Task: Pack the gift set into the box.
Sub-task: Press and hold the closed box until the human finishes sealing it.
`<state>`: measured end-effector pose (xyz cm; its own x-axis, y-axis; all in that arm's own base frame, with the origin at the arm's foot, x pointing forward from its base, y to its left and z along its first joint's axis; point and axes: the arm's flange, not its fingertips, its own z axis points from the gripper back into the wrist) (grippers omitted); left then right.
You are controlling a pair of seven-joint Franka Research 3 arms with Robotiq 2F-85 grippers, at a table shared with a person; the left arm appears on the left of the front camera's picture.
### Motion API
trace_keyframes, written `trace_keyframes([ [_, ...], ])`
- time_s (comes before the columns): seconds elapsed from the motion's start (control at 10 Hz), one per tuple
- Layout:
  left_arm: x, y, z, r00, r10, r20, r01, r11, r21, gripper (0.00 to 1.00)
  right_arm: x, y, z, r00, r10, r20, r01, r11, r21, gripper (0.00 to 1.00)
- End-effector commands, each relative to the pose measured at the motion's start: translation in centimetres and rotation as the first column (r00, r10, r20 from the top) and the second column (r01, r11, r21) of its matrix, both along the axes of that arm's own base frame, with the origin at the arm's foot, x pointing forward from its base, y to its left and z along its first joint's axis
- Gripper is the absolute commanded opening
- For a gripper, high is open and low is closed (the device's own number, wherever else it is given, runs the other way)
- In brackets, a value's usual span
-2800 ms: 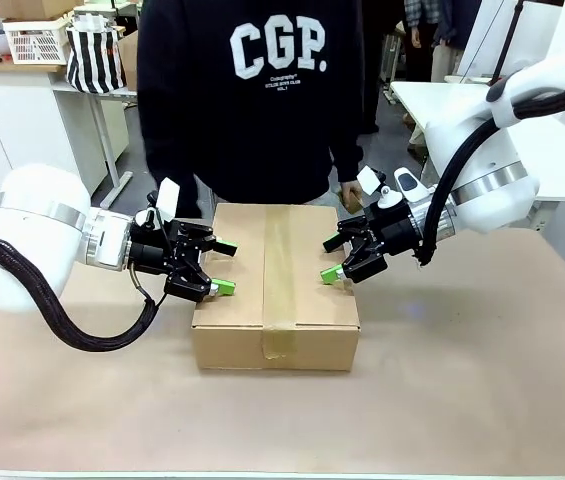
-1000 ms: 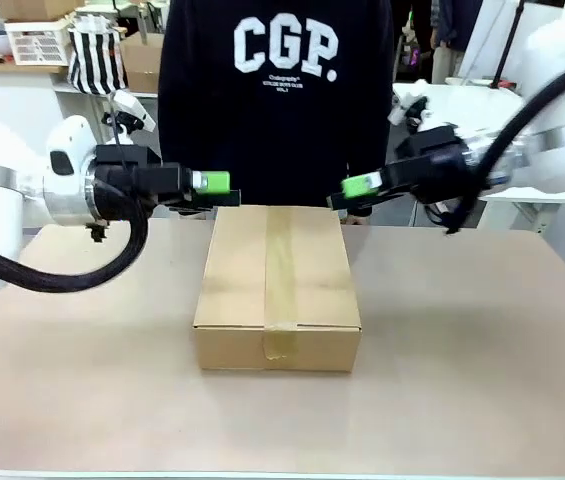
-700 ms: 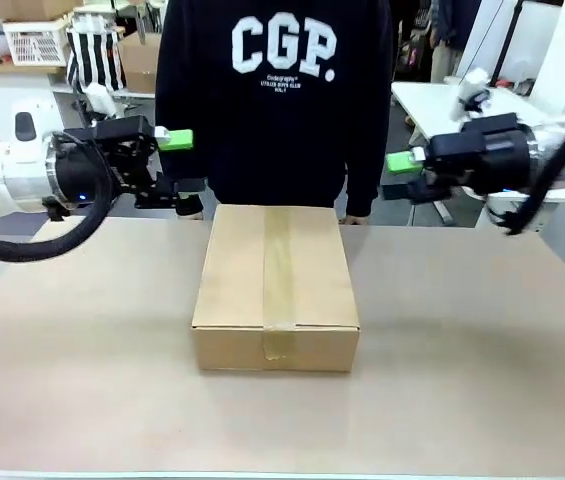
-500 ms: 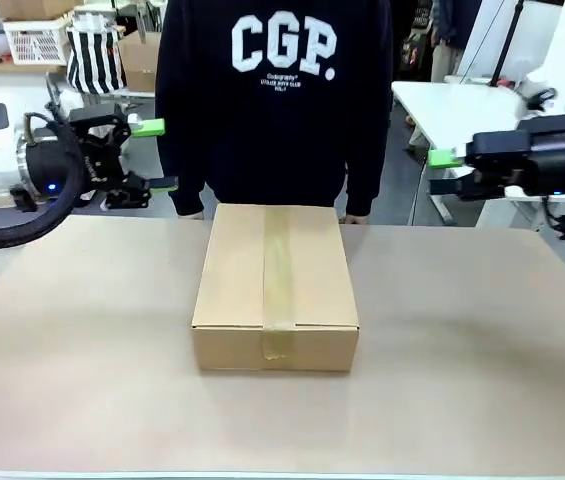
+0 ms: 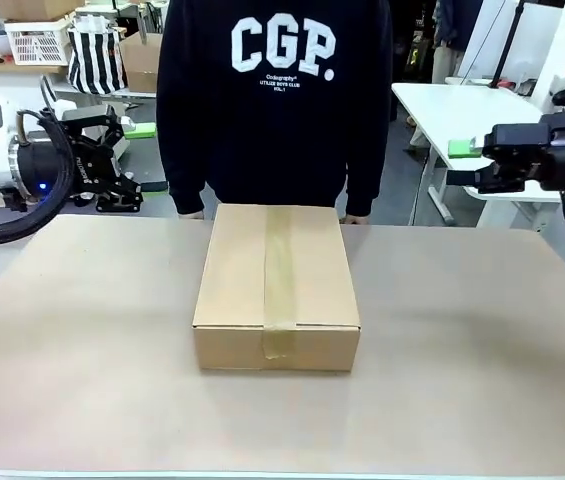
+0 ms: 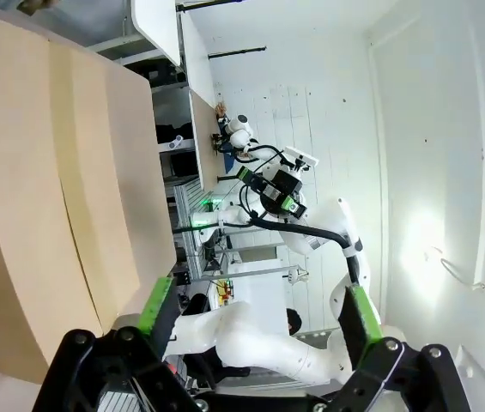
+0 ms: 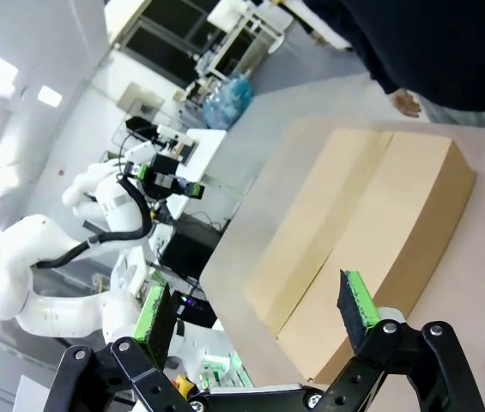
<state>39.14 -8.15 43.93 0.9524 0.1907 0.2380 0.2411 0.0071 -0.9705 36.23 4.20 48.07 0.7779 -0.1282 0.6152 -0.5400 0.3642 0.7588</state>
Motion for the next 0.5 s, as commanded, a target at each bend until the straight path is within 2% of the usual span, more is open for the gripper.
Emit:
trace_keyframes([
  [0.0, -0.03, -0.26, 0.16, 1.0, 0.011, 0.03, -0.011, 1.0, -0.009, 1.0, -0.19, -0.02, 0.17, 1.0, 0.007, -0.012, -0.007, 1.0, 0.0, 1.0],
  [0.4, -0.03, -0.26, 0.16, 1.0, 0.011, 0.03, -0.011, 1.0, -0.009, 1.0, -0.19, -0.02, 0.17, 1.0, 0.007, -0.012, -0.007, 1.0, 0.0, 1.0],
])
